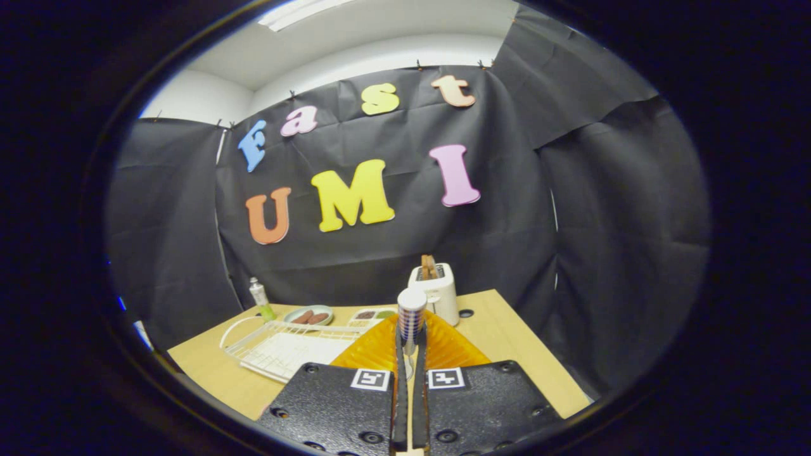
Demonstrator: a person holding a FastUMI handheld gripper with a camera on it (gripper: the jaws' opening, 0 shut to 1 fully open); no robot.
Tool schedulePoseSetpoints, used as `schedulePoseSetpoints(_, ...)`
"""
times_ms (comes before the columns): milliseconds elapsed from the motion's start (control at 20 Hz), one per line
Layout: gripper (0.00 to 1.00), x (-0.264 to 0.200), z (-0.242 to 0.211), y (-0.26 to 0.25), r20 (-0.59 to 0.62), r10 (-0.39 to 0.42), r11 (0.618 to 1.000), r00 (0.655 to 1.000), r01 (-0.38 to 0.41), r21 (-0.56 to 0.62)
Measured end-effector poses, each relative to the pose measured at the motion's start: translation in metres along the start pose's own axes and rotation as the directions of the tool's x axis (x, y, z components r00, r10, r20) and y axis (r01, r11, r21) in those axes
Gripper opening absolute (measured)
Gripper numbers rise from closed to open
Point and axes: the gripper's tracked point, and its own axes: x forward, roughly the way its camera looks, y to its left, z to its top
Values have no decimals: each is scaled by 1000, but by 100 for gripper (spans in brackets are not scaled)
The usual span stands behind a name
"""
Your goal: Take the plate from the dish rack, then take the spoon from the basket and place it into the plate.
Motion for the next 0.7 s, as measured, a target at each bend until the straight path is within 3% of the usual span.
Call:
schedulePoseSetpoints(300,8,-12,-73,72,-118,100,995,988,-102,-16)
schedulePoseSetpoints(700,8,-5,-153,129,-233,153,987,960,-162,-18)
